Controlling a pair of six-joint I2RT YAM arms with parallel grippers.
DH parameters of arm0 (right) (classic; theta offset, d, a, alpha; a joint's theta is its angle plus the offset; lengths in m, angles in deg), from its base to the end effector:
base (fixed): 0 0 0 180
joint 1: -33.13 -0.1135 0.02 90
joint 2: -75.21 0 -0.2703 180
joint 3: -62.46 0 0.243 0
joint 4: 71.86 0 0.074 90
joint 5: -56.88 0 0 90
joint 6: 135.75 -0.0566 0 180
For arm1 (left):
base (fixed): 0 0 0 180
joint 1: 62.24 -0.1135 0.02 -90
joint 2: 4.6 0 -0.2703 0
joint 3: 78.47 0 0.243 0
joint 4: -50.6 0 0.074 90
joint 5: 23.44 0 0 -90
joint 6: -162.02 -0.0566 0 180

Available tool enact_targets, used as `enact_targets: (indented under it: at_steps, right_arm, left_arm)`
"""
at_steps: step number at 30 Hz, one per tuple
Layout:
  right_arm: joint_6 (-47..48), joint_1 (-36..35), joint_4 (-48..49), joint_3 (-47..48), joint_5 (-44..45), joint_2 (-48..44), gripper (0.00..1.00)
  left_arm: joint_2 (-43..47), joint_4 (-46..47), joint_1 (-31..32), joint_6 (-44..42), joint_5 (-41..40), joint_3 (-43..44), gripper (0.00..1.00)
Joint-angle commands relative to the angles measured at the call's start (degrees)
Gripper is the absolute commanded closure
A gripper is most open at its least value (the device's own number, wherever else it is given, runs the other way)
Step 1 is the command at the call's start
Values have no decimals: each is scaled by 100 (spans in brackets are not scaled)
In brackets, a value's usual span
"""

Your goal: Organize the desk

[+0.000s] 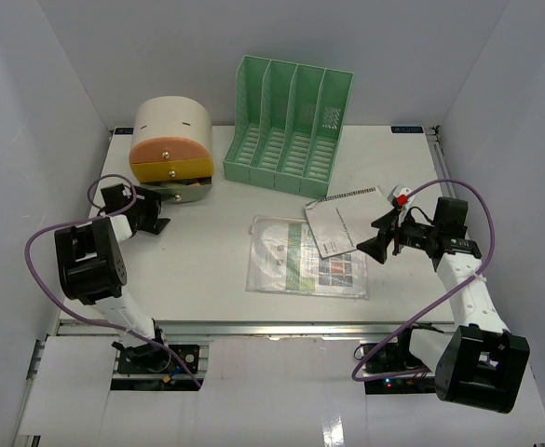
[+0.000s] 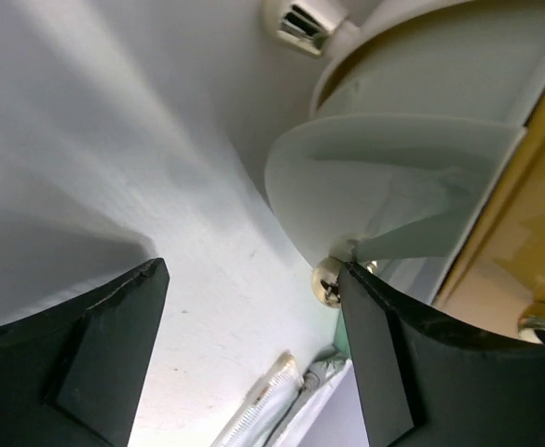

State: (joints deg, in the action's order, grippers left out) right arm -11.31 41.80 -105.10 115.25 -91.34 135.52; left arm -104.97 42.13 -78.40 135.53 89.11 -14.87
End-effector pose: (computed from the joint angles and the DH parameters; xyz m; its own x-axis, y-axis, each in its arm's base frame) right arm 0.2106 0.0166 0.2487 -0.2172 -0.2682 -0.9386 -0.8245 0.5651 0.0294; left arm 0.3443 0.0772 0.1443 -0.3063 -0.9493 -0.0704 -0.6094 0.2523 -0.7517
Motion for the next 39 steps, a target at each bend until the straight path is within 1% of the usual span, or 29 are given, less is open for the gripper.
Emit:
enact_targets:
  at_steps: [1, 7, 12, 14, 16, 18, 19, 20, 21, 24, 25, 27, 29, 30, 31, 33, 34, 35, 37, 39]
  right_arm:
    - [-43, 45, 197, -25, -67, -20, 10]
    - [-33, 76, 207, -28, -103, -65, 10]
    - [-23, 109, 213, -45, -121, -73, 10]
    - [2, 109, 194, -51, -140, -86, 10]
    - [217, 117, -2, -37, -237, -98, 10]
    - [828, 118, -418, 29, -428, -136, 10]
    - [1174, 118, -626, 43, -471, -143, 10]
    - [1444, 110, -676, 43, -503, -151, 10]
    - [1574, 90, -727, 18, -506, -145, 10]
    - [3003, -77, -1230, 42, -339, -59, 10]
    - [3067, -84, -1368, 36, -238, -55, 10]
    - [4819, -210, -1783, -34, 6, 101, 10]
    - [6571, -315, -2492, -102, 409, 310, 10]
    - [7098, -412, -2554, -122, 602, 439, 10]
    - [7391, -565, -2483, -134, 764, 577, 9]
    - [7457, -1010, -2073, -140, 1009, 867, 6]
    - [7324, -1204, -1809, -156, 1148, 960, 4]
    - [6906, -1387, -1489, -202, 1468, 1024, 3]
    - [6483, -1888, -589, -297, 1845, 1188, 9]
    - [5940, -2174, -91, -317, 2203, 1343, 16]
  left_arm:
    - [-215, 628, 26, 56, 494, 437, 13]
    - [-550, 651, 33, 117, 565, 793, 10]
    - [-618, 996, 26, 331, 580, 766, 9]
    - [-536, 1309, 26, 376, 657, 651, 9]
    - [-362, 1717, 26, 373, 796, 410, 9]
    - [-66, 2083, 15, 7, 996, 80, 9]
    - [154, 2297, 8, -153, 1161, -128, 9]
    - [306, 2370, 8, -585, 1234, -357, 9]
    - [594, 2443, -5, -837, 1397, -481, 9]
    - [1524, 2425, -43, -1952, 1697, -937, 9]
    - [1563, 2331, -45, -1999, 1739, -956, 9]
    - [2334, 1635, -54, -2768, 1763, -1169, 7]
    - [2949, 1169, -54, -3287, 1778, -1341, 2]
    - [3319, 1078, -54, -3428, 1757, -1521, 2]
    - [3676, 1047, -54, -3514, 1744, -1710, 2]
    - [4333, 1100, -54, -3569, 1744, -2082, 2]
    - [4612, 1149, -54, -3552, 1729, -2248, 2]
    - [5069, 1223, -54, -3504, 1741, -2484, 2]
    - [5499, 1060, -47, -3512, 1720, -2598, 2]
    - [5886, 925, -35, -3630, 1728, -2625, 2]
